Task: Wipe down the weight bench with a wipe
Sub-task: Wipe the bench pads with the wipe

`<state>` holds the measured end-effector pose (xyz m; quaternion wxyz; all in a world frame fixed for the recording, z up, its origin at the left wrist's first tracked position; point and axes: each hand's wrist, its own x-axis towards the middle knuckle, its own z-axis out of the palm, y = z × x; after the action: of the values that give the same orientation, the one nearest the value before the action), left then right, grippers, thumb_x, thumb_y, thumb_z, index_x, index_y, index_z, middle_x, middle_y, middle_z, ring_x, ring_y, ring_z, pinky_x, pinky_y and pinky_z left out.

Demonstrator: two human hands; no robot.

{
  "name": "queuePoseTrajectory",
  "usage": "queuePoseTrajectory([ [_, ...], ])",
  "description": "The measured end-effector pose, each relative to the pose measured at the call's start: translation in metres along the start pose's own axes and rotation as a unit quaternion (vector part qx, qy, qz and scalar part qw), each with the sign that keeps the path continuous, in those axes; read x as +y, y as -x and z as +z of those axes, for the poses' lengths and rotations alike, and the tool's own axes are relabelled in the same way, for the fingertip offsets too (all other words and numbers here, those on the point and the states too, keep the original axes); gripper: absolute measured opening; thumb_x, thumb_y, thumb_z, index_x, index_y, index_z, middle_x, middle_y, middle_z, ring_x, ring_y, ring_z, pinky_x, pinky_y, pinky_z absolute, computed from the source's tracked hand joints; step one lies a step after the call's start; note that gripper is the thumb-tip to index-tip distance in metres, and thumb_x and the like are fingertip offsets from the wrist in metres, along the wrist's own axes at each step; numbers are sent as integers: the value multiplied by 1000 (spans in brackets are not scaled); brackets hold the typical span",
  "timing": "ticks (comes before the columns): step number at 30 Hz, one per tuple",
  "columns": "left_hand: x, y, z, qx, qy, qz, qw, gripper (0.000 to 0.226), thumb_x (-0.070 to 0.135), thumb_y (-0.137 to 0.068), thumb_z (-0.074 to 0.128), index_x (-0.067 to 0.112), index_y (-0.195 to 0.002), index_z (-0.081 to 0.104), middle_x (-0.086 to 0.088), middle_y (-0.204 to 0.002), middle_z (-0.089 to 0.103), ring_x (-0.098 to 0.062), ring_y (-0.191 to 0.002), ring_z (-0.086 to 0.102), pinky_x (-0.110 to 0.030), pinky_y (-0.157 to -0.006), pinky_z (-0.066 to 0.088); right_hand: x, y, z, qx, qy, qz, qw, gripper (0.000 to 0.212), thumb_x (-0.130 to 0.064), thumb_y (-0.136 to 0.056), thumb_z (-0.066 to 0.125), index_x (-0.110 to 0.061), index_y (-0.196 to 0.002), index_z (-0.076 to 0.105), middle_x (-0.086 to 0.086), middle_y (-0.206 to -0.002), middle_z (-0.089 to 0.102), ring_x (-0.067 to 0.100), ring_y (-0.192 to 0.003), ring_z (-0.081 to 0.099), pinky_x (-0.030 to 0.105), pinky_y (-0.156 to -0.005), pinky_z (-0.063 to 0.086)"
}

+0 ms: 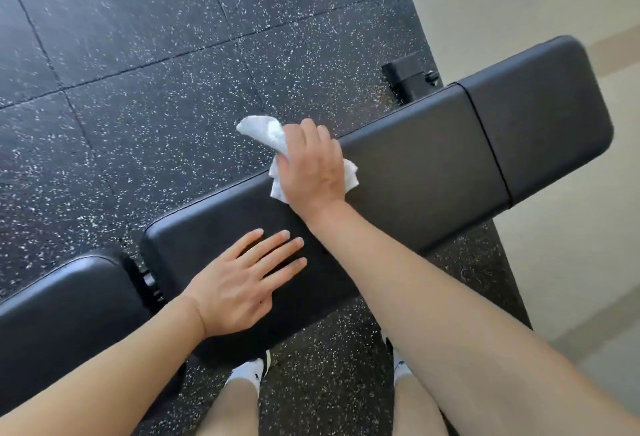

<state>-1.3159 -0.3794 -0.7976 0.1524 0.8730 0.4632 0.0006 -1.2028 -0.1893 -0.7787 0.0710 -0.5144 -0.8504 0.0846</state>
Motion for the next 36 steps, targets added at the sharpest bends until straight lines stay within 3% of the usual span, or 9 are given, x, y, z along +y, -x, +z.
queuePoseTrajectory([
  [4,8,-5,-7,-30,-16,-16,999,68,32,-86,50,20,-153,48,-10,-167,36,-35,-153,35,-58,-123,24,4,-3,-1,-28,-30,-83,996,17,-25,-92,55,-13,-101,61,6,-99,59,29,-87,54,41,-70,43],
  [8,36,-35,-21,-20,-9,-121,992,44,28,-80,53,17,-123,59,-9,-139,55,-39,-127,52,-57,-110,35,44,-4,-12,-23,-42,-190,981,15,-22,-86,67,-9,-91,63,11,-88,59,32,-76,55,43,-61,42],
  [11,47,-76,-34,-8,-4,-174,985,40,26,-82,52,15,-120,58,-9,-128,53,-37,-115,52,-56,-107,38,110,-5,-27,-11,-43,-164,986,16,-21,-87,62,-6,-90,63,13,-87,58,34,-75,54,43,-61,41],
  [19,53,-207,-62,-7,1,-230,973,55,25,-87,57,15,-141,52,-9,-146,48,-37,-132,46,-56,-112,37,283,47,-69,-7,0,-113,994,15,-19,-90,63,-4,-96,64,11,-86,56,32,-70,50,44,-61,44],
  [26,58,-334,-75,-2,17,-243,970,65,24,-95,54,12,-157,40,-14,-162,35,-39,-146,33,-57,-118,31,346,114,-93,-53,-48,-91,993,18,-11,-82,75,-9,-96,64,5,-86,55,26,-71,48,43,-60,45],
  [31,53,-406,-69,57,72,-320,943,60,30,-102,46,11,-159,36,-12,-162,39,-37,-144,40,-55,-117,34,377,133,-115,-23,-148,-17,989,13,-24,-95,60,-11,-99,60,0,-88,48,20,-74,44,39,-63,44],
  [33,42,-426,-66,107,106,-377,914,46,30,-104,42,11,-145,52,-15,-142,60,-38,-125,56,-50,-104,44,388,131,-120,4,-174,34,984,21,-31,-97,58,-14,-110,55,-3,-94,47,18,-79,44,35,-65,45],
  [35,30,-441,-63,126,104,-442,882,37,32,-105,34,13,-108,66,-13,-105,71,-39,-96,63,-44,-80,45,395,119,-120,27,-183,71,980,30,-35,-96,62,-15,-116,51,-3,-98,48,16,-81,44,33,-66,46],
  [36,26,-446,-61,122,98,-471,868,40,33,-105,31,13,-90,62,-13,-91,69,-37,-83,59,-41,-73,40,398,110,-117,34,-178,79,980,31,-36,-96,62,-14,-115,52,-3,-98,48,16,-81,44,33,-66,46],
])
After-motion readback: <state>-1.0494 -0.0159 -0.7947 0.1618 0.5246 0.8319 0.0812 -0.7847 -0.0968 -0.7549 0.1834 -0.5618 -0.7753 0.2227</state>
